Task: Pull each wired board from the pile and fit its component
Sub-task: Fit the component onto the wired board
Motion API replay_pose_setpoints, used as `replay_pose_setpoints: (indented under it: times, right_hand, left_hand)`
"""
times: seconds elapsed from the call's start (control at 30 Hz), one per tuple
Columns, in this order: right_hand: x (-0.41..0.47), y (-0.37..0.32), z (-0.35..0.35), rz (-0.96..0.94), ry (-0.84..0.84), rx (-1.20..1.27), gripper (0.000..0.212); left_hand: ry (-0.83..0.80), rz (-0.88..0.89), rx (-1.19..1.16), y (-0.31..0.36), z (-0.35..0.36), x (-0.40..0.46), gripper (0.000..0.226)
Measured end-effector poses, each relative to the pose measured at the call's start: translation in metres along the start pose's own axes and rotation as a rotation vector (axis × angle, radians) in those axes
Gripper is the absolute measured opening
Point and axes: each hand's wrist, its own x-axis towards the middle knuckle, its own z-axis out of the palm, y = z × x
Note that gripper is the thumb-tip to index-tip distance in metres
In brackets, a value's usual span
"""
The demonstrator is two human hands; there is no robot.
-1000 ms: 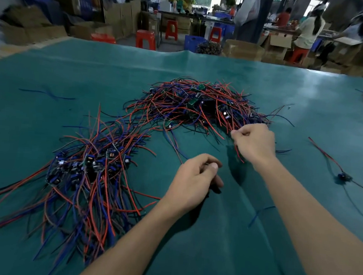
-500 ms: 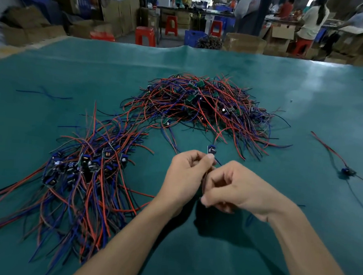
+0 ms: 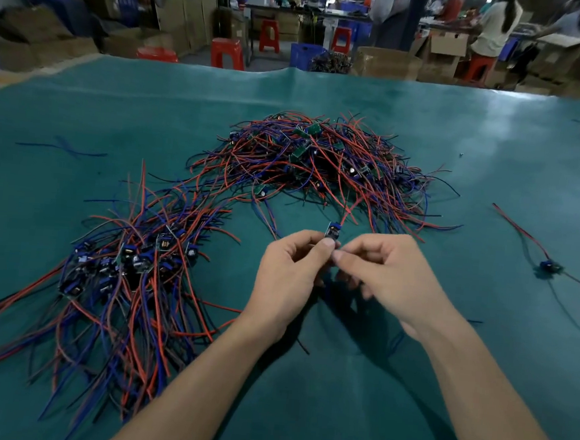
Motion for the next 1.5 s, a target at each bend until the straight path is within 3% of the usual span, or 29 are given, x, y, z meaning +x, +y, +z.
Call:
replay_pose_setpoints:
  times: [0.13,0.3,0.47,0.67,0.93,1.1,1.2,1.27,1.4,1.43,1.5]
  right_hand:
    - [0.0,-0.001,0.009,0.009,-0.045,0.028,0.017]
    - [0.01,0.003,0.001,0.126,0.224,0.088,0.021]
    - [0.008,-0.003,0.001,0.111,0.095,0.424,0.022]
    - [0.007,-0.002,-0.002,0.028,0.167,0.399,0.01]
    - [0.019,0.008,-0.021,-0.064,0.572,0.175,0.023]
    - [0.018,0.015,-0.052,0.001,0.94,0.288,0.022]
    - [0.016,0.014,-0.061,0.082,1.135,0.389,0.019]
    - [0.015,0.011,-0.054,0.121,1.041,0.374,0.021]
    - [0.008,0.003,-0.004,0.084,0.409,0.024,0.03]
    - [0.006,0.003,0.007,0.02,0.319,-0.117,0.033]
    - [0.003,0.004,0.017,-0.15,0.321,-0.334,0.035]
  left_hand:
    - [0.016,-0.003,0.005,-0.002,-0.002,0.001,0.022]
    - [-0.028,-0.026,0.065,-0.003,0.0,0.0,0.024]
    - [-0.11,-0.021,0.101,0.0,0.001,-0.002,0.03]
    - [-0.118,0.005,0.125,0.0,0.001,-0.002,0.031]
    - [-0.185,0.07,0.182,0.004,0.003,-0.005,0.028]
    - [-0.206,0.084,0.217,0.004,0.001,-0.006,0.027]
    - [-0.063,0.048,0.197,0.002,-0.001,-0.003,0.03]
    - [0.044,0.008,0.145,0.002,-0.003,0.001,0.031]
    - [0.04,-0.01,0.087,0.004,-0.001,0.0,0.029]
    - [-0.01,0.002,0.115,0.004,0.0,-0.001,0.028]
    - [-0.127,0.027,0.18,0.005,0.001,-0.003,0.031]
